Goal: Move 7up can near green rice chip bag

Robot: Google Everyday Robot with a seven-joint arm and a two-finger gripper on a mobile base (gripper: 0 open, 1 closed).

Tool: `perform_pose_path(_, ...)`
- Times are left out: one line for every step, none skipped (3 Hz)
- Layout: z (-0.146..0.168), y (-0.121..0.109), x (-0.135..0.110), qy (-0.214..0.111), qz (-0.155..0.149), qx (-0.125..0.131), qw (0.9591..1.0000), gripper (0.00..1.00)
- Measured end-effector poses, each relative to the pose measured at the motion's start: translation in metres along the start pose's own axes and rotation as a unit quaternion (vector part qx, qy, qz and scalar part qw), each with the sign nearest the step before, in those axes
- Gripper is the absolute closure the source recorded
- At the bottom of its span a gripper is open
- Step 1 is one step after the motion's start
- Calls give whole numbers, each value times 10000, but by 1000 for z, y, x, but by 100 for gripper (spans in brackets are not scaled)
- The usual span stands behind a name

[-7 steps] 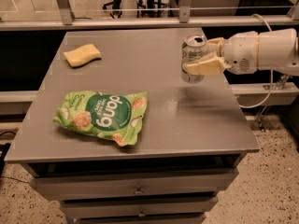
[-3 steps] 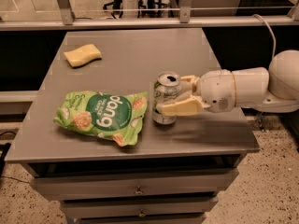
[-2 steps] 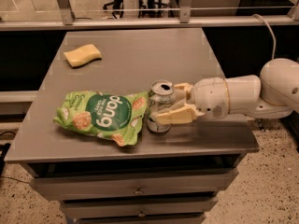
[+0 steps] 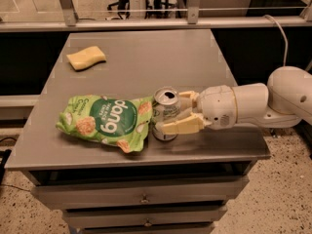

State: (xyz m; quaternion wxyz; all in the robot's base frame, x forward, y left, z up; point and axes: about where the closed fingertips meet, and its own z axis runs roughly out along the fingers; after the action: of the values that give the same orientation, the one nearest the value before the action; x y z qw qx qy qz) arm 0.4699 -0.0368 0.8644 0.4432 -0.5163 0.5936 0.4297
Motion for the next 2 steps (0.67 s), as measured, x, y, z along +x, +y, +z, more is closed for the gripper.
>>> perform_pose_path(1,0,6,-36,-25,-37,10000,7)
perform_pose_path(-17,-16,4,-2,-161,159,9997,0)
